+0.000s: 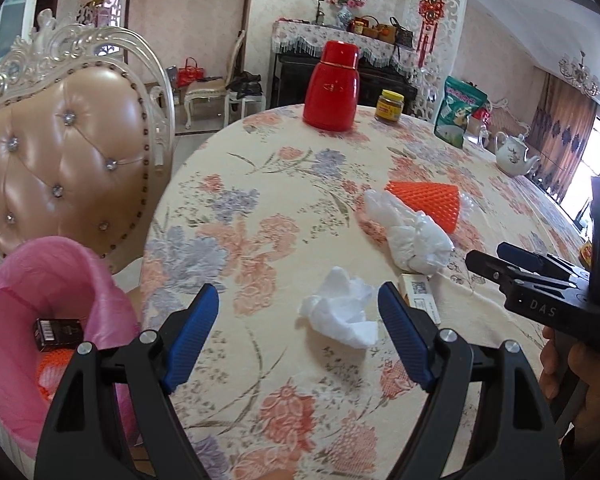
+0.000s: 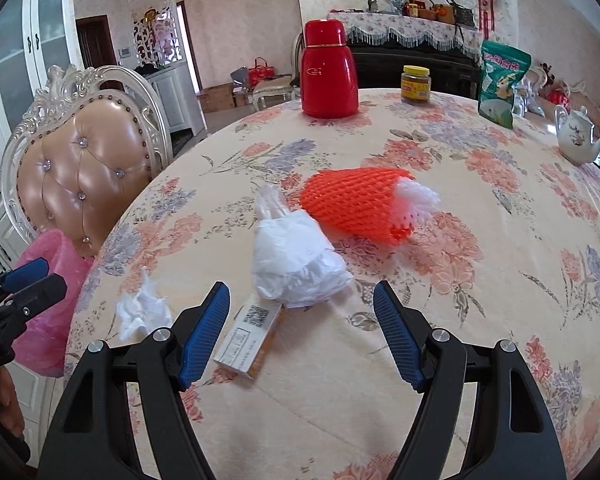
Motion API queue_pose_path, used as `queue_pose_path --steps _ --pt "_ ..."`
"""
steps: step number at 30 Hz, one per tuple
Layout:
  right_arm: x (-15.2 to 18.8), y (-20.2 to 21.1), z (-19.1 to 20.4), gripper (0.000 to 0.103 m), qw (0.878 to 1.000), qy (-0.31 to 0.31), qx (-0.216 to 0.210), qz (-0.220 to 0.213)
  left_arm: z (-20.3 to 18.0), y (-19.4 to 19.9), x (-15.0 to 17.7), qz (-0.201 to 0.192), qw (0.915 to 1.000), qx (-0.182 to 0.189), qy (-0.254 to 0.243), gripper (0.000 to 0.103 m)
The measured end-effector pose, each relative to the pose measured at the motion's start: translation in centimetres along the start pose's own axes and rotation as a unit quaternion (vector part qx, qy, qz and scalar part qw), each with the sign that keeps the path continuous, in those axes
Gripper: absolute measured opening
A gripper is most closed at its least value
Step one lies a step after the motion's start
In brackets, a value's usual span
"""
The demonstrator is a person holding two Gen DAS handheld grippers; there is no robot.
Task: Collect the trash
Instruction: 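Move both open grippers back over the table toward the tissue and plastic bag, then grasp the white tissue with the left gripper while the right gripper grasps the white plastic bag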
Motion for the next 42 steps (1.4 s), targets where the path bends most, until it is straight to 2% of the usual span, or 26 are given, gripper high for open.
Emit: queue_pose_path --steps 12,14,19,24,26,28,32,42 --pt "0.6 -1.1 -1.0 0.070 1.000 -0.003 0.005 0.011 -2.0 -3.4 1.9 0.033 0.9991 0.027 -0.002 0.078" --pt "0.6 -1.3 -1.5 0.070 1.000 -0.003 0.010 0.013 -2.2 -3.9 2.3 0.039 0.9988 0.029 -0.003 0.072" --pt "0.6 -1.7 -1.8 0.070 1.000 0.007 0.007 0.019 -2.6 -5.6 3.4 0.059 0.9977 0.031 -0.007 0.069" --pt "0.6 -2.2 -1.1 0.070 0.999 0.025 0.003 0.021 -2.8 -6.9 4.6 0.082 0.9960 0.032 -0.011 0.057" --pt "0.6 -2.5 -0.8 0.070 0.999 0.031 0.001 0.024 -2.9 -7.2 4.9 0.088 0.9955 0.033 -0.014 0.038" --pt "0.8 -2.9 -0.6 0.070 0.999 0.034 0.002 0.029 -2.9 -7.3 5.2 0.091 0.9952 0.032 -0.018 0.030" --pt "1.0 -3.9 -0.3 0.070 0.998 0.038 0.000 0.039 -2.8 -7.0 5.0 0.086 0.9955 0.035 -0.015 0.023" --pt "0.7 -6.0 0.6 0.070 0.997 0.058 0.007 0.051 -2.6 -5.3 4.1 0.068 0.9967 0.044 -0.013 0.022"
Point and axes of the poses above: each gripper's, at about its wrist camera, not at the fingertips, and y roughly against the way its jaws point, z to its left, x to its underside, the point moved 9 cm from there along -y, roughly the way its jaws point, and after that the axes turned 9 degrees about -z, right-handed, at the moved point
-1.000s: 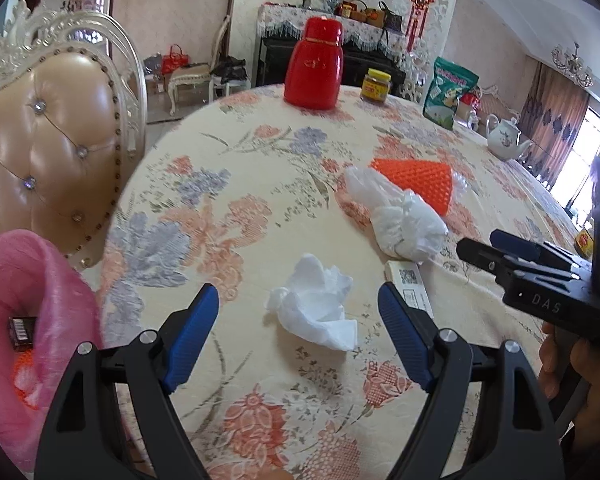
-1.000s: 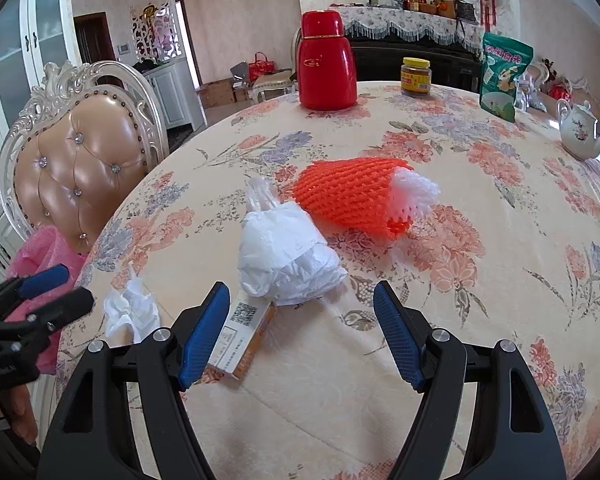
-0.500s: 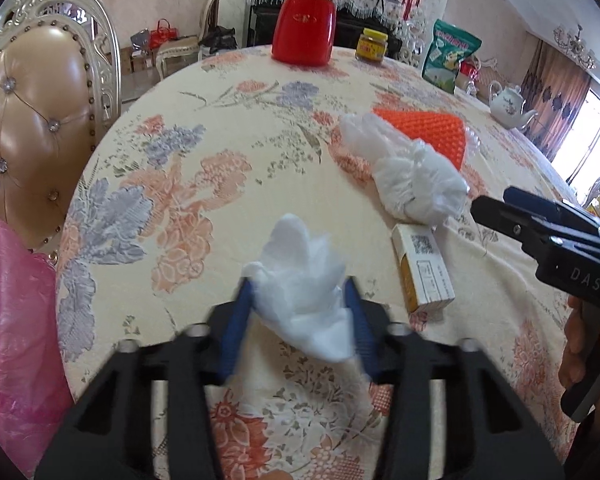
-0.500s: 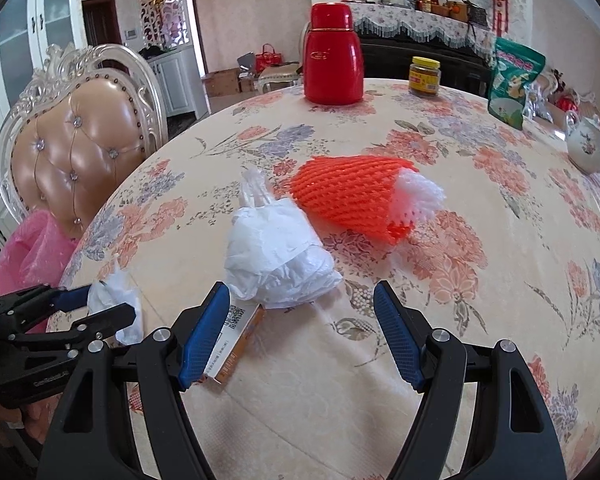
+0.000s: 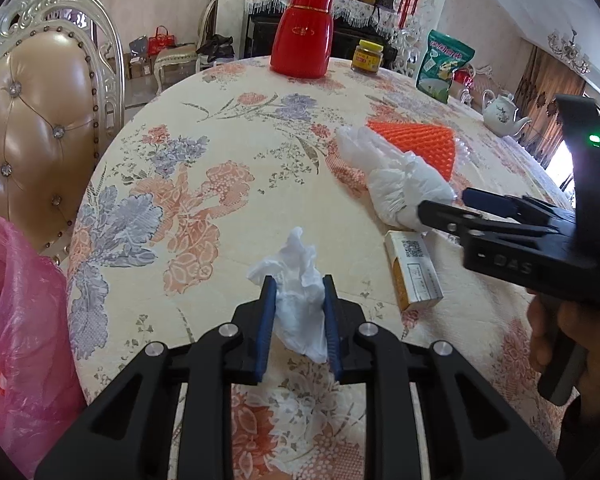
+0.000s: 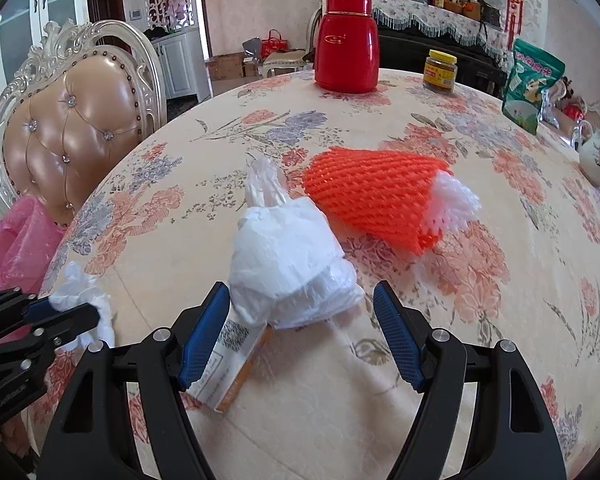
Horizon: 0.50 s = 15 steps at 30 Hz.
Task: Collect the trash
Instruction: 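Grasp the white tissue with the left gripper while the right gripper grasps the white plastic bag, then carry the tissue in the left gripper while the right gripper carries the plastic bag over the bin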
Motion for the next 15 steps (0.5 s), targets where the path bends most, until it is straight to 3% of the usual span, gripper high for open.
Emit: queue_pose_path --steps 2,4,7,15 --pt "-0.1 -0.4 0.1 0.068 1.000 0.001 -0.001 0.004 0.0 0.4 -0.1 -0.003 1.0000 0.001 -0.001 0.022" --pt "0.2 -1.0 0.4 0.053 1.000 0.002 -0.008 0.014 0.0 0.9 -0.1 -0.007 1.0000 0.001 -0.001 0.022" --pt "0.2 -1.1 0.6 0.039 1.000 0.005 -0.008 0.016 0.0 1.3 -0.2 -0.010 0.9999 0.001 -0.001 0.022" --pt "-0.3 0.3 1.0 0.034 1.000 0.010 -0.008 -0.002 1.0 2.6 -0.4 -0.024 0.9997 -0.006 0.009 0.022"
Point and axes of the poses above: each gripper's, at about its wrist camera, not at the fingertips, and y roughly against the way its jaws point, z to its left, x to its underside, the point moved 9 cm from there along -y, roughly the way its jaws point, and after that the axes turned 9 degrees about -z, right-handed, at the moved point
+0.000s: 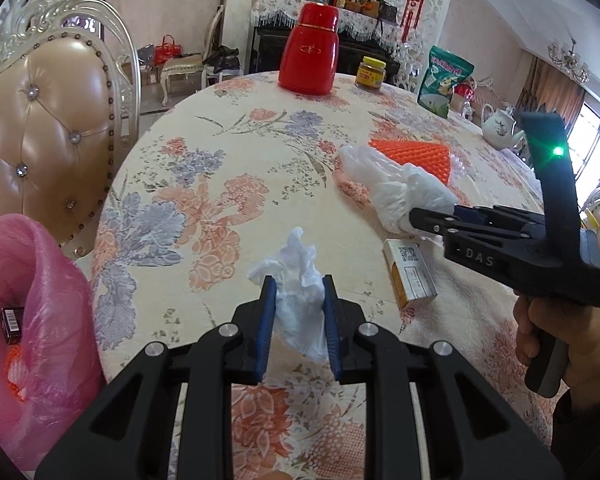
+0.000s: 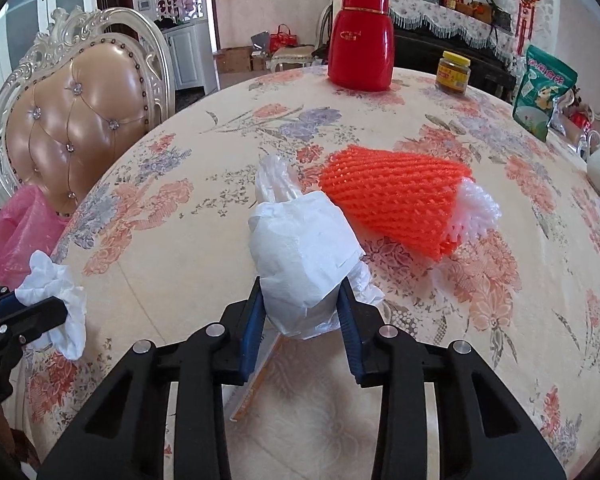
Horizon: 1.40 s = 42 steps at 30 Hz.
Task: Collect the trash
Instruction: 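Carry the tissue in the left gripper while the right gripper carries the plastic bag over the bin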
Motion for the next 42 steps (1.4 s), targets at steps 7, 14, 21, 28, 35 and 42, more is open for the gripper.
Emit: queue_pose_path --steps 7,14,21,28,35,42 --pt "-1.1 2.4 -0.1 0.034 1.000 -0.004 0.005 -0.025 1.4 2.2 -1.1 -0.023 0.9996 -0.009 0.010 0.022" --pt "-1.7 4.4 0.3 0.034 0.999 -0.007 0.003 -0.039 3.1 4.6 -2.1 -0.046 0.9985 -0.022 0.019 0.022" --pt "-1.9 5.7 1.2 0.034 0.999 -0.009 0.001 -0.047 4.6 6.6 -2.7 -0.062 0.9972 -0.033 0.026 0.022" --pt "-2.1 6.8 2.9 0.034 0.999 -0.007 -0.005 -0.053 6.1 8.1 -3.1 -0.076 0.9956 -0.043 0.036 0.022" --pt "-2.7 7.8 4.9 0.034 0.998 -0.002 -0.013 -0.060 8.1 9.6 -3.2 -0.088 0.9934 -0.056 0.048 0.022" --pt "-3.4 8.4 8.2 0.034 0.997 0.011 -0.031 -0.067 10.9 11.8 -3.3 -0.103 0.9899 -0.075 0.063 0.022"
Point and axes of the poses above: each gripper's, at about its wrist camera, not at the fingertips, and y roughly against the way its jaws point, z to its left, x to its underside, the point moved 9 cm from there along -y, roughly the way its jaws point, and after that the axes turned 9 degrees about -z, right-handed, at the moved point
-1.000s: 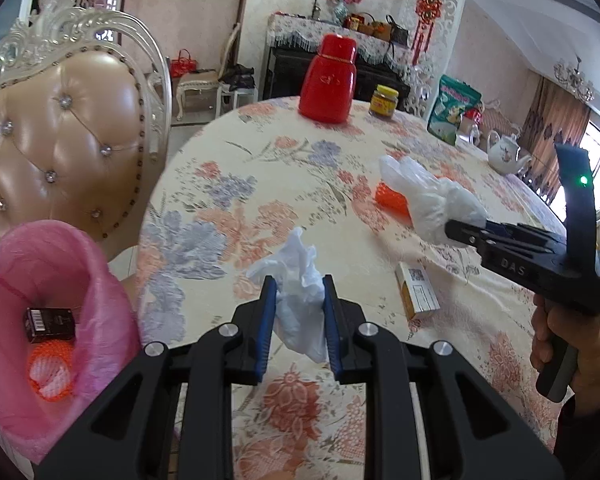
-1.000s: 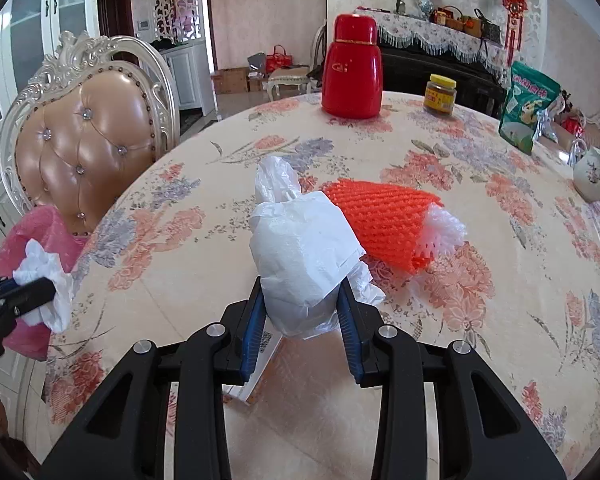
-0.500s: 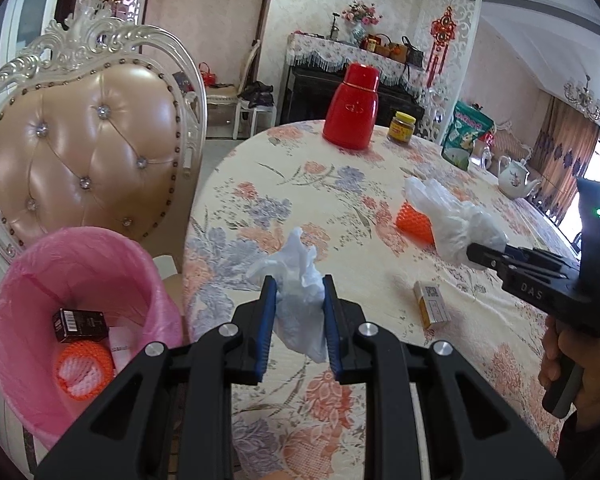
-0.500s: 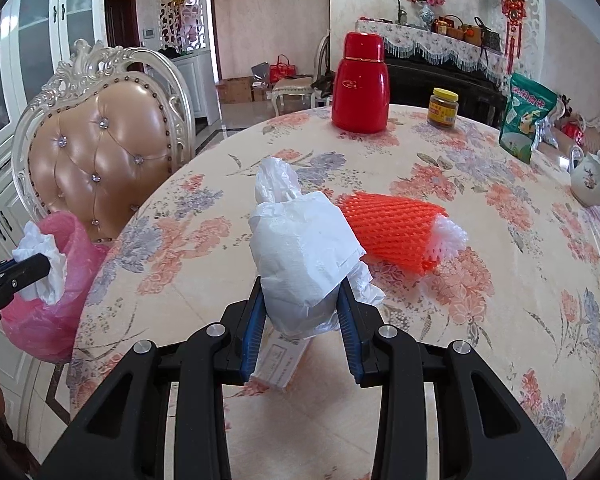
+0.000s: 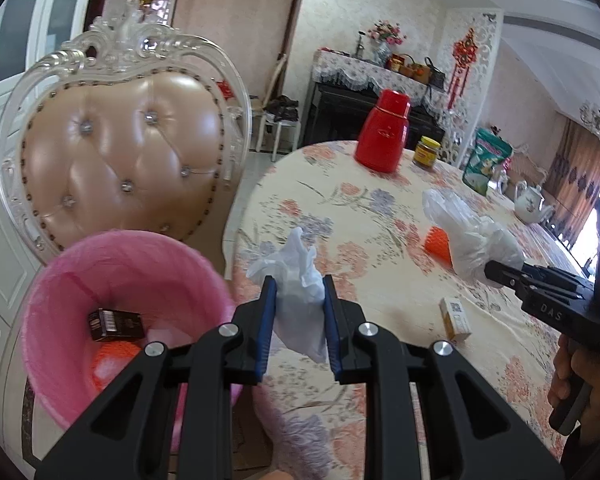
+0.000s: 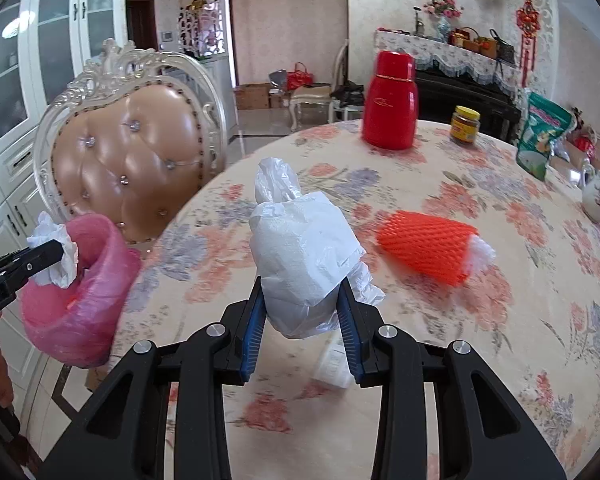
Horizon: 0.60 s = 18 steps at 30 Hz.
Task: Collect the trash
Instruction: 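Carry the tissue in the left gripper while the right gripper carries the plastic bag over the bin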
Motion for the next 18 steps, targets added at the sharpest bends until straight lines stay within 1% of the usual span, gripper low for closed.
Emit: queue_pose_path --steps 9,18 --pt "-0.9 0.0 5.3 0.034 0.999 0.021 -0.033 -0.005 4.6 2.7 -0.5 -0.015 0.9992 -0.037 0.010 0.022" --pt "-1.8 -0.5 11.4 0.034 0.996 0.039 -0.080 -0.006 9.3 5.1 -0.5 -0.024 0.9969 -0.070 0.025 0.022"
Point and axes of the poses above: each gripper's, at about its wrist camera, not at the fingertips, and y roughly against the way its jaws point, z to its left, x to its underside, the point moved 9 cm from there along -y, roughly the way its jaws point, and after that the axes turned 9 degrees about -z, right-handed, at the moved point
